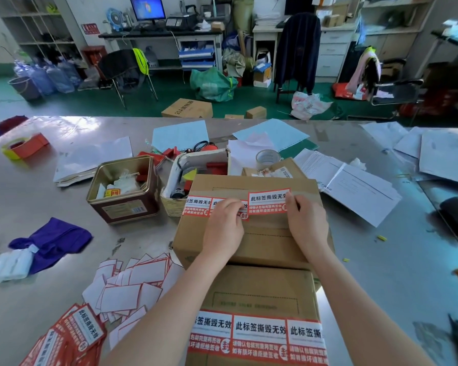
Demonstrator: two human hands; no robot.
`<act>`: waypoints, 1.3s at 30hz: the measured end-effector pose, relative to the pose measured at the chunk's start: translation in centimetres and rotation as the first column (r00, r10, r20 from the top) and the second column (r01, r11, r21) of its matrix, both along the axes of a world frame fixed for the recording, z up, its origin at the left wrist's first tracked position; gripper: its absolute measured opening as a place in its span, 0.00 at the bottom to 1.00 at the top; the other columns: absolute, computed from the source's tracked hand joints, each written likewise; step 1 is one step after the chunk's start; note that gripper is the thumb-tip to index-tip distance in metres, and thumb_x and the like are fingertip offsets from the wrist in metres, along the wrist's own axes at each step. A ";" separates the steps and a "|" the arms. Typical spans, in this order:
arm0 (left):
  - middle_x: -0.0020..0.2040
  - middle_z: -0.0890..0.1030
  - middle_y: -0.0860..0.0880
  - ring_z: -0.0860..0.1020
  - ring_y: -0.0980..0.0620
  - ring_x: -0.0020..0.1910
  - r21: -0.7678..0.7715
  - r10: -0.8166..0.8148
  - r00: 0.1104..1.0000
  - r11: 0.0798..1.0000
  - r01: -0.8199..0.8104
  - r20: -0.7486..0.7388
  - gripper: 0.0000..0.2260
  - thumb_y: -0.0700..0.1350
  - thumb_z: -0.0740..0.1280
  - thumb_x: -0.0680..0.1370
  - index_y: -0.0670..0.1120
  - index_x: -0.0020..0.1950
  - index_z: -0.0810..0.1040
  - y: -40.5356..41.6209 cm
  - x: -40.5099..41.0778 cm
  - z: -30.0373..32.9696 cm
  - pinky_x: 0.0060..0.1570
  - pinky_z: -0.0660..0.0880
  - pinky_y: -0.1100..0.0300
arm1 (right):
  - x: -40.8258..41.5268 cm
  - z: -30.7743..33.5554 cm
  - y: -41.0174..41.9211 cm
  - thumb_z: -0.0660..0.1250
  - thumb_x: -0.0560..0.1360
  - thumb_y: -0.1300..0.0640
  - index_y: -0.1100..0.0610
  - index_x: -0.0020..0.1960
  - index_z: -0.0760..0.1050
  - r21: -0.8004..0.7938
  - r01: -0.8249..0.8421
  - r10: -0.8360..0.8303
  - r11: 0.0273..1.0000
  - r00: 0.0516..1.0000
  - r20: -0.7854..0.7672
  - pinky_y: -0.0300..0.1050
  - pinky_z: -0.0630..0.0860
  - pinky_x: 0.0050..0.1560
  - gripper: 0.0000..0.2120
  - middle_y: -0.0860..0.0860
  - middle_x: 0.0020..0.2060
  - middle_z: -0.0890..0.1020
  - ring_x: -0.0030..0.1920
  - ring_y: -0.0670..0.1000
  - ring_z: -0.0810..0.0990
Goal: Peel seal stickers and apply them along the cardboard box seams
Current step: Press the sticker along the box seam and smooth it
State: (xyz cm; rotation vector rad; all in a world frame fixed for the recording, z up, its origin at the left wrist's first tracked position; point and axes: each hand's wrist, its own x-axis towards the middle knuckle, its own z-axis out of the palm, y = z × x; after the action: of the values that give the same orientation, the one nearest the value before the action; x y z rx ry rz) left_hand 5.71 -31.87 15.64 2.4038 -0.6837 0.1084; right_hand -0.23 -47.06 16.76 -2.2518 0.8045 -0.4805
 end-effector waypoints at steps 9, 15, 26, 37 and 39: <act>0.62 0.75 0.46 0.70 0.50 0.63 -0.013 0.000 1.000 1.000 0.000 0.011 0.16 0.33 0.58 0.77 0.39 0.64 0.75 0.1 -0.1 0.0 0.64 0.61 0.65 | 0.2 -0.5 0.2 0.53 0.81 0.48 0.59 0.41 0.75 -0.116 -0.015 0.009 0.993 0.999 -0.054 0.45 0.67 0.37 0.20 0.51 0.35 0.78 0.38 0.53 0.74; 0.62 0.76 0.46 0.70 0.51 0.63 -0.019 -0.016 0.999 1.000 0.017 0.039 0.15 0.35 0.59 0.78 0.40 0.63 0.76 0.1 -0.1 0.0 0.63 0.62 0.65 | 0.2 -0.6 0.1 0.53 0.80 0.47 0.58 0.41 0.75 -0.126 -0.016 0.008 0.992 0.998 -0.057 0.45 0.68 0.38 0.20 0.51 0.35 0.78 0.39 0.54 0.75; 0.48 0.84 0.44 0.80 0.45 0.51 -0.048 -0.080 0.981 0.995 0.090 0.175 0.11 0.34 0.62 0.72 0.40 0.44 0.84 0.2 -0.3 -0.6 0.55 0.73 0.56 | 0.3 -0.8 0.0 0.53 0.80 0.49 0.60 0.37 0.74 -0.144 -0.032 0.023 0.989 0.998 -0.062 0.43 0.63 0.32 0.21 0.50 0.30 0.75 0.36 0.54 0.73; 0.63 0.78 0.48 0.71 0.52 0.67 0.191 -0.179 0.959 0.972 0.137 0.221 0.19 0.48 0.52 0.78 0.44 0.63 0.76 -0.4 -0.4 -0.6 0.72 0.48 0.59 | 0.2 -0.1 0.0 0.56 0.78 0.49 0.56 0.28 0.62 -0.116 -0.043 0.034 0.992 0.997 -0.075 0.42 0.57 0.27 0.22 0.50 0.23 0.66 0.28 0.52 0.65; 0.50 0.84 0.48 0.80 0.52 0.54 0.093 -0.110 0.951 0.992 0.087 0.288 0.19 0.48 0.53 0.75 0.43 0.50 0.83 -0.1 -0.8 -0.7 0.71 0.51 0.61 | 0.1 0.1 -0.2 0.58 0.77 0.50 0.56 0.27 0.58 -0.065 -0.048 0.044 0.997 0.997 -0.064 0.43 0.56 0.28 0.22 0.50 0.22 0.64 0.26 0.51 0.61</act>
State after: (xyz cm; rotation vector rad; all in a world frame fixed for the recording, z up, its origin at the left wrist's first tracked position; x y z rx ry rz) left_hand 4.95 -31.99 14.97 2.4486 -0.9579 0.4095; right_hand -0.16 -47.26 16.84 -2.3517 0.7759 -0.4231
